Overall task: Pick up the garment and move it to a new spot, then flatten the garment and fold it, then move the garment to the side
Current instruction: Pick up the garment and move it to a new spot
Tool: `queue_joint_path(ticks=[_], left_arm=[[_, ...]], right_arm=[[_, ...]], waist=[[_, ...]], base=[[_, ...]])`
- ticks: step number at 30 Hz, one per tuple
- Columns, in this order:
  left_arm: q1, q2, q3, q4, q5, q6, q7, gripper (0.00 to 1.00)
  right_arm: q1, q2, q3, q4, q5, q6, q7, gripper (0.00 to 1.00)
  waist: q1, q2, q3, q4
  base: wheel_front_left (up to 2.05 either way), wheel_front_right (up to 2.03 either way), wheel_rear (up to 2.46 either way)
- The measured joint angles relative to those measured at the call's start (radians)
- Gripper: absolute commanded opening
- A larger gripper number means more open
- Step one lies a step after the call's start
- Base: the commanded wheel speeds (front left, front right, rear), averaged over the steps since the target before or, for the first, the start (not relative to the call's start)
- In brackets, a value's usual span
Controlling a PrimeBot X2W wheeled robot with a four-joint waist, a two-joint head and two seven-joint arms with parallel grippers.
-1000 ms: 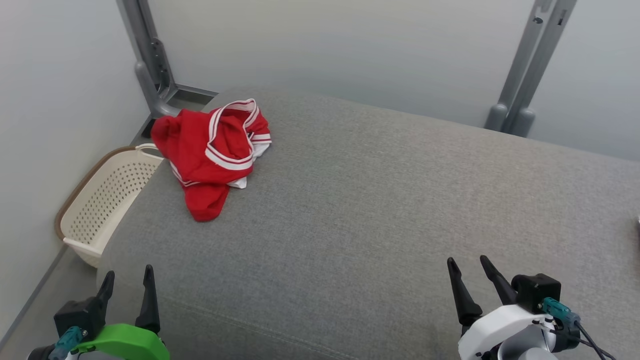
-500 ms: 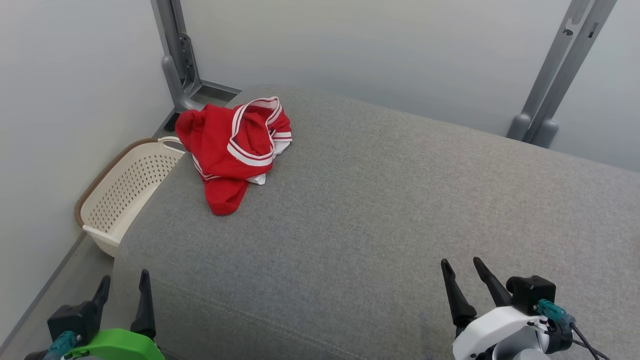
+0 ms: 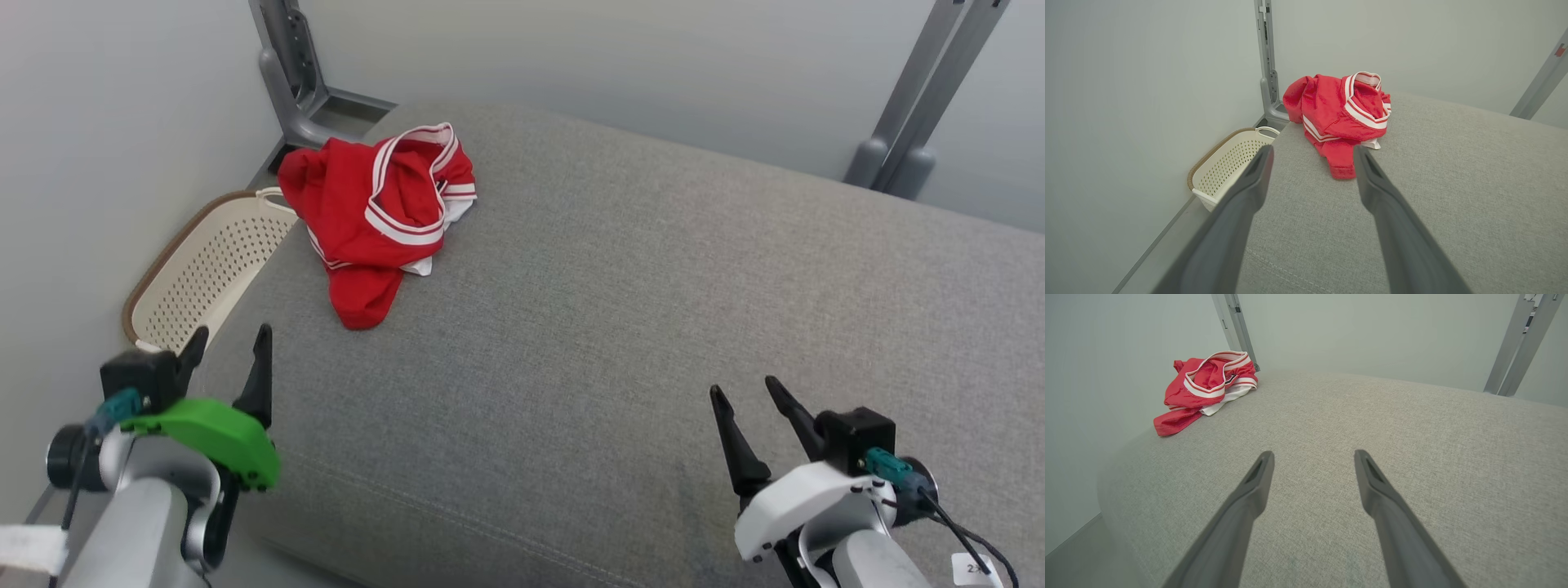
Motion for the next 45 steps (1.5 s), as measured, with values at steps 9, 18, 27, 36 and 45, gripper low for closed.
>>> queue_joint_path(ticks=[9,18,27,36,45], left_arm=[[-0.315,-0.003,-0.039,0.189,-0.011,-0.056,0.149,1.00],[-0.567,0.028,-0.063,0.314,-0.034,-0.083,0.304,1.00],[-0.666,0.083,-0.086,0.457,0.015,-0.050,0.328,1.00],[-0.720,0.124,-0.101,0.563,0.048,0.035,0.364,1.00],[-0.734,0.106,-0.105,0.591,0.040,0.061,0.346,0.00]], right_arm=[[-0.047,0.000,0.004,-0.180,-0.101,0.000,0.115,1.00],[-0.044,-0.010,-0.026,-0.336,-0.160,0.000,0.187,1.00],[-0.046,-0.025,-0.035,-0.404,-0.169,0.000,0.200,1.00],[-0.046,-0.024,-0.038,-0.423,-0.169,0.000,0.197,1.00],[-0.048,-0.017,-0.027,-0.405,-0.166,0.000,0.181,1.00]], waist=[[0.0000,0.0000,0.126,-0.053],[0.0001,0.0000,0.265,-0.137],[0.0001,0.0000,0.389,-0.221],[0.0002,0.0000,0.480,-0.282],[0.0001,0.0000,0.484,-0.303]], base=[[0.00,0.00,0.00],[0.00,0.00,0.00],[0.00,0.00,0.00],[0.00,0.00,0.00],[0.00,0.00,0.00]])
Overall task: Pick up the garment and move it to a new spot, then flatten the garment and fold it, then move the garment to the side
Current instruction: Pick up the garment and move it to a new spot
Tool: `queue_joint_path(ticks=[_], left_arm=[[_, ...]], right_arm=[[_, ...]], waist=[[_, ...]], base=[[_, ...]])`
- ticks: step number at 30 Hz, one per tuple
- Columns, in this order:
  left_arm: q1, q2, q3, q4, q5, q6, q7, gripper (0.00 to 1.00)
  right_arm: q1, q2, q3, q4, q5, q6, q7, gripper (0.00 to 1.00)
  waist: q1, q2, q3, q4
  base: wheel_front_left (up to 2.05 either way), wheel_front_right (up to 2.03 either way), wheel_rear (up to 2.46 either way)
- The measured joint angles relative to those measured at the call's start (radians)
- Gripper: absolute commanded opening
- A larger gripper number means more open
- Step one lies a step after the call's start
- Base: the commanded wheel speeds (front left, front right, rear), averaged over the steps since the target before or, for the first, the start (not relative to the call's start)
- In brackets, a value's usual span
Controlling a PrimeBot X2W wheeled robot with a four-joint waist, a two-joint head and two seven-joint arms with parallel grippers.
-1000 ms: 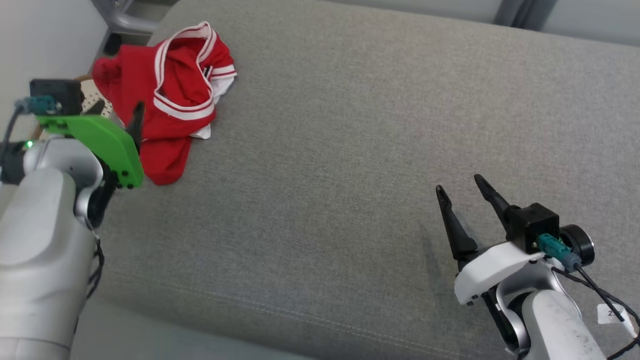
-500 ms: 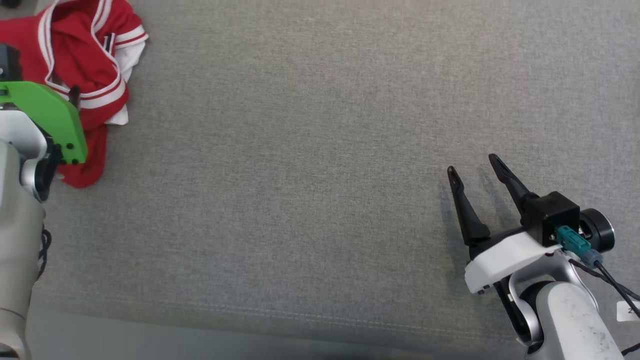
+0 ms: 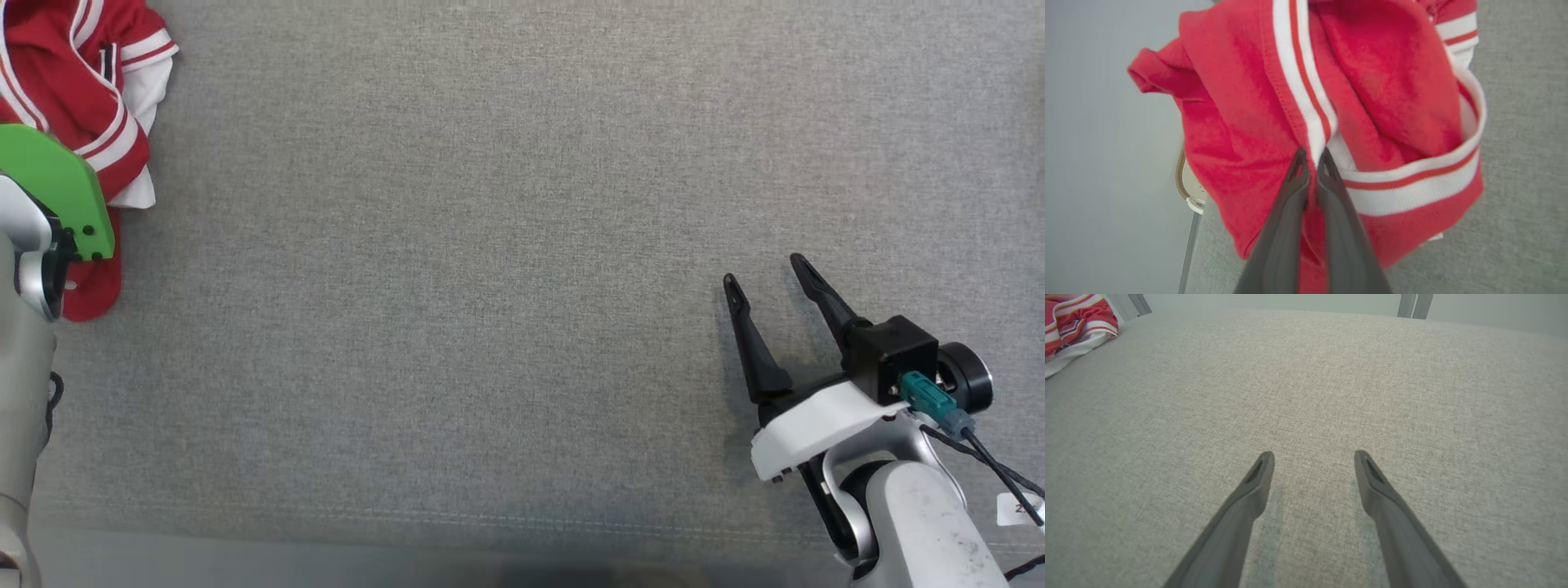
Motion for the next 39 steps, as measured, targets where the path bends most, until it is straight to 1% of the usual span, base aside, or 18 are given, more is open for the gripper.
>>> queue_joint_path(ticks=[5,9,14,20,23,29,32,35,39], left_arm=[[-0.011,0.018,-0.029,-0.009,0.029,-0.006,-0.016,0.00],[-0.040,0.037,-0.036,-0.046,0.045,-0.002,-0.071,0.00],[-0.051,0.028,-0.050,-0.100,0.055,0.006,-0.123,0.00],[-0.068,0.001,-0.101,-0.171,0.089,-0.006,-0.152,0.00],[-0.087,-0.022,-0.120,-0.210,0.100,-0.009,-0.161,0.00],[-0.114,-0.095,-0.154,-0.270,0.102,-0.032,-0.185,0.00],[-0.129,-0.137,-0.158,-0.298,0.093,-0.034,-0.212,0.00],[-0.143,-0.187,-0.156,-0.329,0.075,-0.025,-0.244,0.00],[-0.162,-0.248,-0.143,-0.372,0.044,-0.022,-0.305,0.00]], right_arm=[[-0.005,0.007,0.019,0.043,0.012,0.000,-0.018,1.00],[-0.003,0.011,0.028,0.080,0.026,0.000,-0.036,1.00],[0.012,0.014,0.033,0.124,0.043,0.000,-0.061,1.00],[0.044,0.016,0.050,0.158,0.063,0.000,-0.068,1.00],[0.064,0.015,0.050,0.165,0.077,0.000,-0.071,1.00],[0.081,0.015,0.062,0.176,0.095,0.000,-0.077,1.00],[0.082,0.016,0.074,0.179,0.101,0.000,-0.079,1.00],[0.084,0.016,0.080,0.185,0.103,0.000,-0.079,1.00],[0.098,0.016,0.077,0.188,0.103,0.000,-0.080,1.00]], waist=[[0.0000,0.0000,-0.041,-0.005],[0.0000,0.0000,-0.086,-0.014],[-0.0001,0.0000,-0.155,-0.035],[-0.0001,0.0000,-0.244,-0.079],[-0.0002,0.0000,-0.277,-0.115],[-0.0001,0.0000,-0.326,-0.201],[-0.0002,0.0000,-0.345,-0.247],[-0.0002,0.0001,-0.361,-0.293],[-0.0002,0.0000,-0.375,-0.350]], base=[[0.00,0.00,0.00],[0.00,0.00,0.00],[0.00,0.00,0.00],[0.00,0.00,0.00],[0.00,0.00,0.00],[0.00,0.00,0.00],[0.00,0.00,0.00],[0.00,0.00,0.00],[0.00,0.00,0.00]])
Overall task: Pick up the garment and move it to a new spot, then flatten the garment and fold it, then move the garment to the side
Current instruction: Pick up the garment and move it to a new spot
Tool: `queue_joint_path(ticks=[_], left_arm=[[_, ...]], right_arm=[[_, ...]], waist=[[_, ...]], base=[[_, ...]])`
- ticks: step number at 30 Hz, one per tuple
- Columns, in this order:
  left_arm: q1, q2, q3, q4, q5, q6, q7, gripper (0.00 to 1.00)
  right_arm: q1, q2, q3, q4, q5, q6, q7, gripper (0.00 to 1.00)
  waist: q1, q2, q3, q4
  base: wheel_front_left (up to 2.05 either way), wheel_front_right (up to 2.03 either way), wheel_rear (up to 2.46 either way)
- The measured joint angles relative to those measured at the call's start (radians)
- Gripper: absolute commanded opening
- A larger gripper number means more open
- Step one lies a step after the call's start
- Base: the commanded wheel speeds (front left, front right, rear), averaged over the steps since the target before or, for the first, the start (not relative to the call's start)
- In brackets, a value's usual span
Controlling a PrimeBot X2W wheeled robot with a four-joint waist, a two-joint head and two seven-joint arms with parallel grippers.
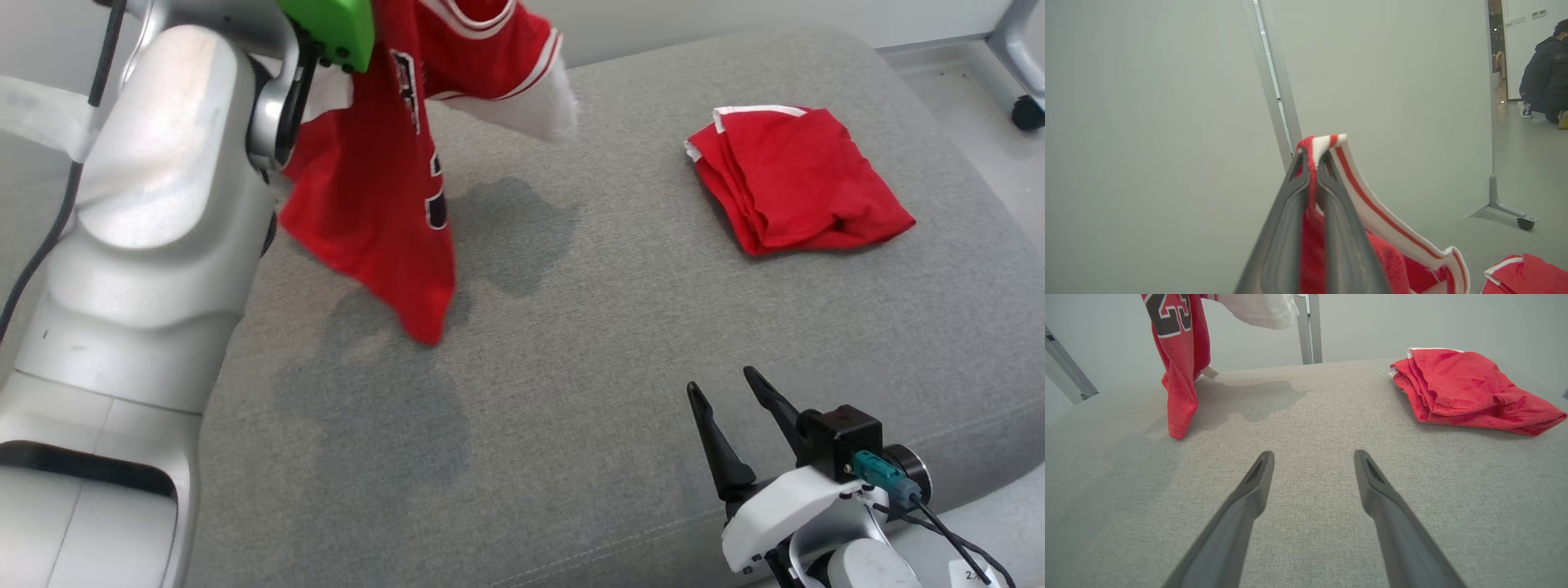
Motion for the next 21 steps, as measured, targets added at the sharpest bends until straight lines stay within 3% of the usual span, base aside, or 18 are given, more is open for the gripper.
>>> queue_joint_path(ticks=[6,12,16,21], left_arm=[[-0.027,-0.077,-0.016,-0.075,-0.025,-0.018,-0.085,0.00],[0.027,-0.095,-0.026,-0.070,-0.066,-0.022,-0.103,0.00],[0.117,-0.078,-0.028,-0.018,-0.079,-0.009,-0.100,0.00],[0.244,-0.016,-0.012,0.070,-0.097,0.018,-0.116,0.00]], right_arm=[[0.009,0.000,-0.021,-0.006,0.000,0.000,-0.008,1.00],[0.004,-0.001,-0.027,-0.011,0.007,0.000,-0.017,1.00],[-0.008,-0.001,-0.032,-0.012,0.010,0.000,-0.022,1.00],[-0.017,0.000,-0.040,-0.013,0.009,0.000,-0.026,1.00]], waist=[[0.0000,0.0000,-0.004,-0.053],[0.0000,0.0000,0.014,-0.033],[0.0000,0.0000,0.034,0.004],[0.0000,0.0000,0.059,0.052]], base=[[0.00,0.00,0.00],[0.00,0.00,0.00],[0.00,0.00,0.00],[0.00,0.00,0.00]])
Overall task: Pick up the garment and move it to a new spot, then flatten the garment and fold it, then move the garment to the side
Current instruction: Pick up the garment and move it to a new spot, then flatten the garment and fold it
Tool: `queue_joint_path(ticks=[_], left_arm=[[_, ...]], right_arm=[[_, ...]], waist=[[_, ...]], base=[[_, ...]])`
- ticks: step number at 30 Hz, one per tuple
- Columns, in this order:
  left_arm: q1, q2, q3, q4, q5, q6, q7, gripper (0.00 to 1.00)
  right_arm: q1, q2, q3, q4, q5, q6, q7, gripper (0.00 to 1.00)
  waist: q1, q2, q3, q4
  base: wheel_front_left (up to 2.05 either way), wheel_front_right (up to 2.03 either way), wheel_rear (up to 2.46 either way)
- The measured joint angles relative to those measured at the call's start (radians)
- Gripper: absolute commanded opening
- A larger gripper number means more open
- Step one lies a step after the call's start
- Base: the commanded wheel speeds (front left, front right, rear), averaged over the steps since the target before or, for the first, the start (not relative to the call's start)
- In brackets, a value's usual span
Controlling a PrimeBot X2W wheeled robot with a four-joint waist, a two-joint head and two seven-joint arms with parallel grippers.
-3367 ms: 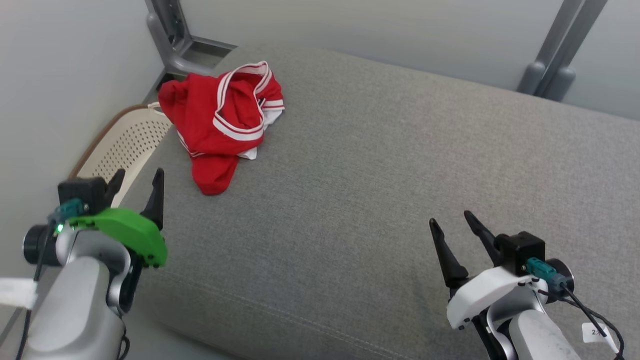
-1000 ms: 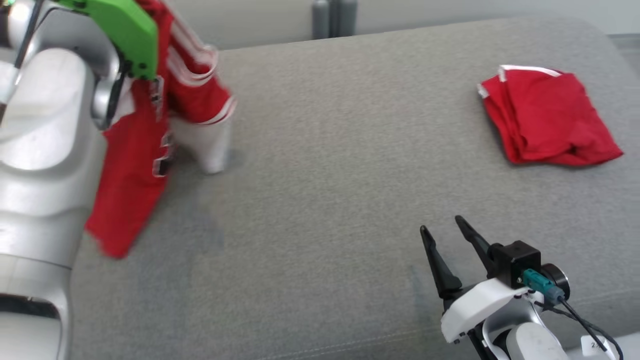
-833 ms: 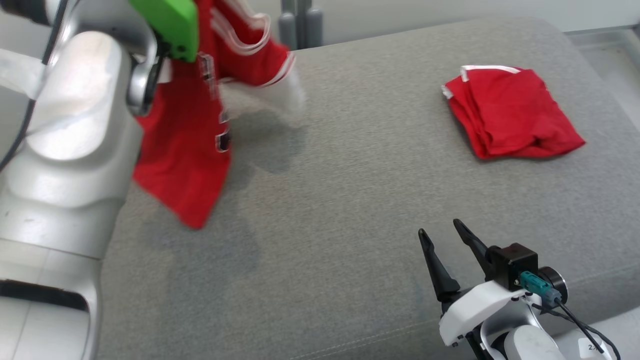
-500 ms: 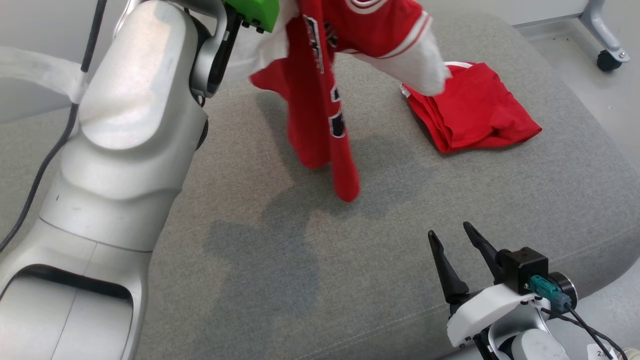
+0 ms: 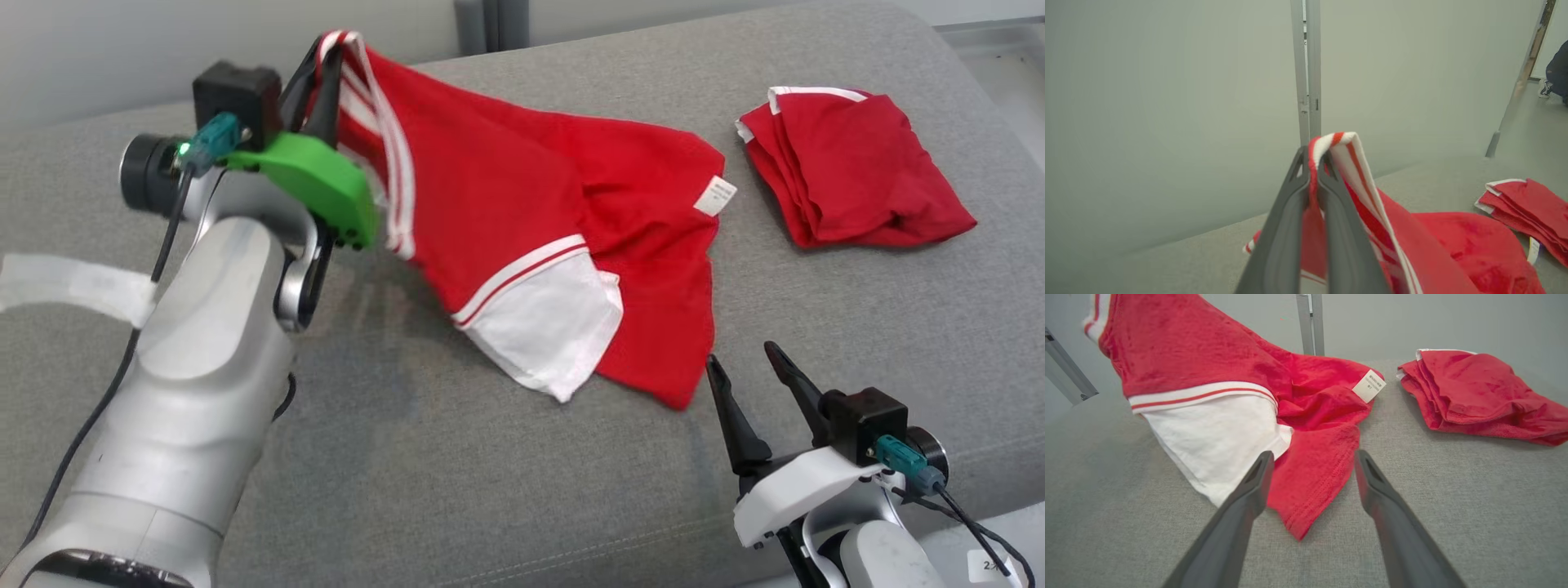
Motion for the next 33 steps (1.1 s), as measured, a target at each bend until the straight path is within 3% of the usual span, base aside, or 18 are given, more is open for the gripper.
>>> queue_joint_path(ticks=[10,12,18,23,27,33], left_arm=[[0.107,0.086,0.008,0.197,0.008,0.031,-0.047,0.00],[0.109,0.092,0.018,0.237,0.004,0.043,-0.048,1.00],[0.114,0.078,0.049,0.324,-0.047,0.040,-0.015,1.00],[0.137,0.030,0.059,0.375,-0.102,-0.009,0.069,1.00],[0.152,-0.017,0.070,0.368,-0.143,-0.046,0.088,1.00],[0.232,-0.071,0.048,0.329,-0.161,-0.064,0.103,1.00]], right_arm=[[-0.022,0.000,0.007,0.000,-0.010,0.000,0.009,1.00],[-0.027,0.000,0.012,0.000,-0.010,0.000,0.009,1.00],[-0.026,0.000,0.003,0.000,-0.012,0.000,0.009,1.00],[-0.019,0.000,-0.004,0.003,-0.012,0.000,0.011,1.00],[-0.016,0.000,-0.005,0.005,-0.011,0.000,0.010,1.00],[-0.014,0.001,0.002,0.011,-0.004,0.000,0.007,1.00]], waist=[[0.0000,0.0000,0.031,0.052],[0.0000,0.0000,0.031,0.048],[0.0000,0.0000,0.022,0.042],[0.0000,0.0000,0.005,0.043],[0.0000,0.0000,-0.010,0.047],[0.0000,0.0000,-0.024,0.034]], base=[[0.00,0.00,0.00],[0.00,0.00,0.00],[0.00,0.00,0.00],[0.00,0.00,0.00],[0.00,0.00,0.00],[0.00,0.00,0.00]])
